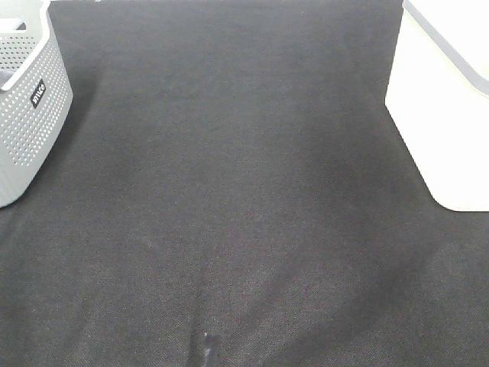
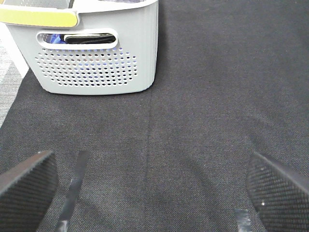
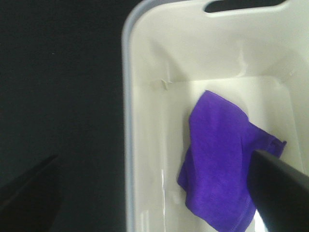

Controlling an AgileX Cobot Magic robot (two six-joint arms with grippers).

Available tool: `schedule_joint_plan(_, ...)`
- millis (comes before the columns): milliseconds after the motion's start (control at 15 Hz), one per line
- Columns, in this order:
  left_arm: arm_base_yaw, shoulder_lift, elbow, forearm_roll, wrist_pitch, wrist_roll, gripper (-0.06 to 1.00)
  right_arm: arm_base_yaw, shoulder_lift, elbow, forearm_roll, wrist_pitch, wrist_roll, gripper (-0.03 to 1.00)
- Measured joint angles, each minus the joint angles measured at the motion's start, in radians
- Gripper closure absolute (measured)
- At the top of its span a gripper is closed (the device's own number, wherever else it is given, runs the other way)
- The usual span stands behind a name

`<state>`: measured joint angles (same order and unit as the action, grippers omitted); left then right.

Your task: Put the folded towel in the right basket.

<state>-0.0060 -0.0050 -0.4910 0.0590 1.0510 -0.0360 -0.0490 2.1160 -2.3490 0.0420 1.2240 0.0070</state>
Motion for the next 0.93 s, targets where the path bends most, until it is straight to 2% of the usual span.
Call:
schedule_joint_plan(133,0.000,0.000,0.000,0.000,0.000,0.000,-0.04,0.036,-0.081,0.067,-0.026,-0.001,0.005,0.01)
schedule_joint_plan(267,0.000,0.000,0.000,0.000,0.000,0.000,-0.04,0.036,-0.265,0.257,-0.033,-0.007,0.019,0.01)
schedule_joint_plan(400,0.000,0.000,0.000,0.000,0.000,0.000,-0.04,0.036,-0.514,0.556,-0.054,-0.009,-0.007,0.01)
schedule_joint_plan(533,0.000,0.000,0.000,0.000,0.000,0.000,-0.04,0.036,-0.899,0.975,-0.075,-0.006,-0.007,0.01)
schedule_joint_plan(667,0.000,0.000,0.000,0.000,0.000,0.000,-0.04,0.036,-1.222,1.293,-0.065,-0.068,-0.013,0.01)
schedule_joint_plan(800,0.000,0.000,0.000,0.000,0.000,0.000,-0.04,0.036,-1.515,1.499,-0.063,-0.153,-0.017,0.01)
schedule_joint_plan(933,0.000,0.000,0.000,0.000,0.000,0.000,-0.04,0.036,-1.766,1.657,-0.055,-0.156,-0.024,0.01)
